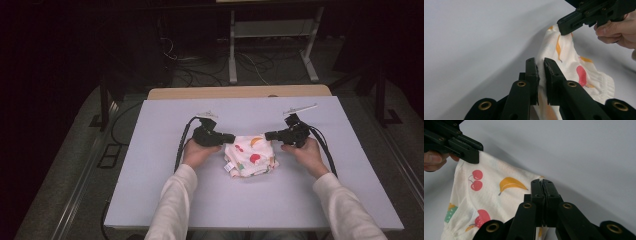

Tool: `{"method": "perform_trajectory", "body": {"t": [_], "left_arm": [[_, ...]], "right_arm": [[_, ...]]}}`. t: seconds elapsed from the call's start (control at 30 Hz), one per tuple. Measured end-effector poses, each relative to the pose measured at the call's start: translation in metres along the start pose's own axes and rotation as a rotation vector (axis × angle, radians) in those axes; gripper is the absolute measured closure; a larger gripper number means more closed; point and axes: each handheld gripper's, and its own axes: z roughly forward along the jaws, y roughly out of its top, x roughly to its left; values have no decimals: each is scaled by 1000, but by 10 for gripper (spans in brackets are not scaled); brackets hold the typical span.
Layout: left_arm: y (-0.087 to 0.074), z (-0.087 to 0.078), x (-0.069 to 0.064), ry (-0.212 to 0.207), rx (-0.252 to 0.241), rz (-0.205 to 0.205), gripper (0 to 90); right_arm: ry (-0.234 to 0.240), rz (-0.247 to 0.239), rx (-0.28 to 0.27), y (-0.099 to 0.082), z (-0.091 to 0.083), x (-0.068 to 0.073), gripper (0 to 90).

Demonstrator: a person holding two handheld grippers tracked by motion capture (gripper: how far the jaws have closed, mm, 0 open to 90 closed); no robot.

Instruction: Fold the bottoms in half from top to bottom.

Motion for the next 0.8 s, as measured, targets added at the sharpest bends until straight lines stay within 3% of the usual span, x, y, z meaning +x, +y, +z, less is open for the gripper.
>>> {"method": "perform_trajectory", "body": {"t": [0.1,0.4,0.8], "left_arm": [[4,0,5,3,-1,19,812],[11,6,23,28,5,20,811],[17,14,42,66,-29,5,811]], "right_arm": [[-19,6,4,2,3,0,868],[-93,25,-31,10,14,1,868],[-109,69,-74,14,23,-8,868]]}}
